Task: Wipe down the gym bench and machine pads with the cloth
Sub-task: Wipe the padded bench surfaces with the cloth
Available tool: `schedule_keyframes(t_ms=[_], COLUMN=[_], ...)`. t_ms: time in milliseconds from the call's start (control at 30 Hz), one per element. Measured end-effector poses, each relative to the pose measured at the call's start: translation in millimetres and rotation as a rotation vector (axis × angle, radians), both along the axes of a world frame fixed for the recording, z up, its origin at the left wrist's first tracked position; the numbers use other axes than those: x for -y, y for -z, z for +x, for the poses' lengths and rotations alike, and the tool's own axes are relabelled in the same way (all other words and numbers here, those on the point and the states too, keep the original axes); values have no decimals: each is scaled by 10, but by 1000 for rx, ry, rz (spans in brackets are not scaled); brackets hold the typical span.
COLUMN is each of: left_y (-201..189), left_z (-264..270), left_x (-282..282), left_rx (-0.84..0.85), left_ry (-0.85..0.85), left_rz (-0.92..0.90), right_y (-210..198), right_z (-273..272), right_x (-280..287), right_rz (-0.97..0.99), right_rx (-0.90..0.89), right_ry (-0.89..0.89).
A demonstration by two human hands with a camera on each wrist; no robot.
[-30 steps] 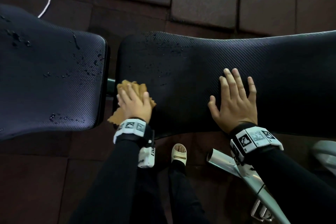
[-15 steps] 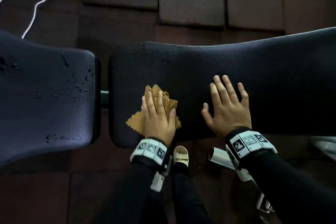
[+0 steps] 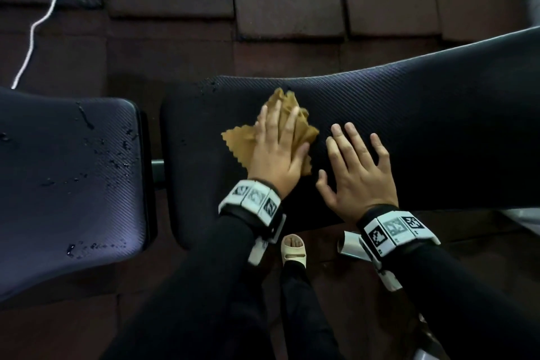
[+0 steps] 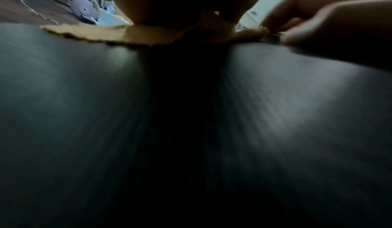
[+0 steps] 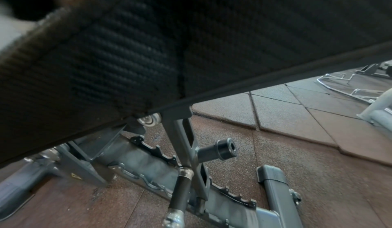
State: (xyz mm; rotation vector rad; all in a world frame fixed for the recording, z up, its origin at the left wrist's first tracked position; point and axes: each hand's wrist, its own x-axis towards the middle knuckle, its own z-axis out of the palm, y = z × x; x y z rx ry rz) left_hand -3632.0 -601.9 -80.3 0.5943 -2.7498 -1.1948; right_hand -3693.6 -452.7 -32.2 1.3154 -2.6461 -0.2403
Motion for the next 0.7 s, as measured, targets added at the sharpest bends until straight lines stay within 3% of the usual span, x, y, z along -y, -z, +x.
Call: schedule_keyframes(t_ms=[167,267,500,600,700], left_y=[188,287,249,127,23], left_z=[718,830,47,-308,-341], left_x=[-161,-23,581,602,357], left_rx=[16,61,143,156,85], left_ry=[-34,-124,-315,-226,-75], left_rz=[63,79,98,64,8], right_y=[21,30,34,35,31], right_z=[-7,-8,-9,-6,-4], right_x=[-16,-21,-27,-19,-18], right_rz=[3,-3,-26,-31,-25], right_rx=[6,12,8,10,5], right_ry=[9,6,-7,-7,-9])
